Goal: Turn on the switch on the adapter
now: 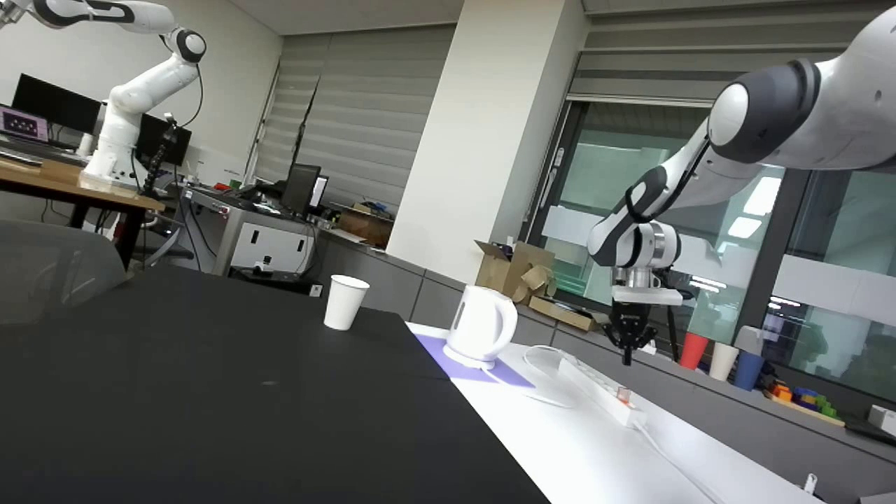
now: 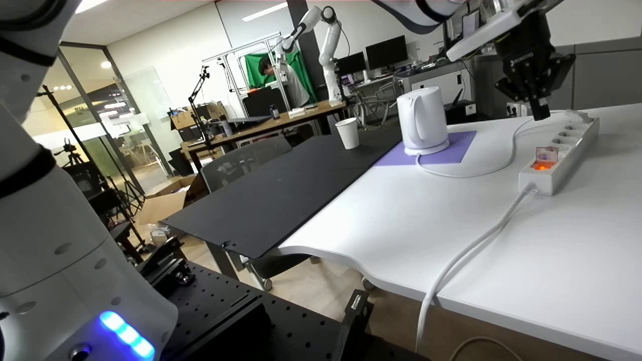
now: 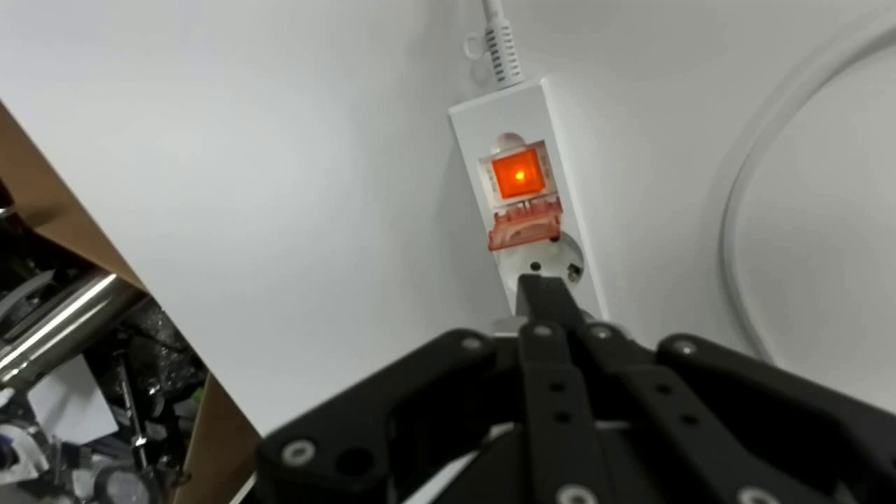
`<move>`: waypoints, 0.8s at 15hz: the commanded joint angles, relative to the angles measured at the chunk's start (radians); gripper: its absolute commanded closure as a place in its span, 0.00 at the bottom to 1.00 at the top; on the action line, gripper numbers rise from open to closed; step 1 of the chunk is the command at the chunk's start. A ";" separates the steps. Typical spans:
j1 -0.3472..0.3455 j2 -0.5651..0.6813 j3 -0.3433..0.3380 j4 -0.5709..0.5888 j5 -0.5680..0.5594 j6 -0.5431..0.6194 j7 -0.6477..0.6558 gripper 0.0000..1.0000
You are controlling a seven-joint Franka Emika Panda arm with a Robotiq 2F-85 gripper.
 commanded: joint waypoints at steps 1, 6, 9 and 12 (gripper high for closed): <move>0.087 -0.129 -0.035 -0.193 -0.059 0.138 0.035 1.00; 0.078 -0.242 0.040 -0.329 -0.022 0.239 -0.027 1.00; 0.084 -0.283 0.046 -0.374 -0.038 0.232 -0.042 1.00; 0.095 -0.317 0.038 -0.406 -0.054 0.227 -0.034 1.00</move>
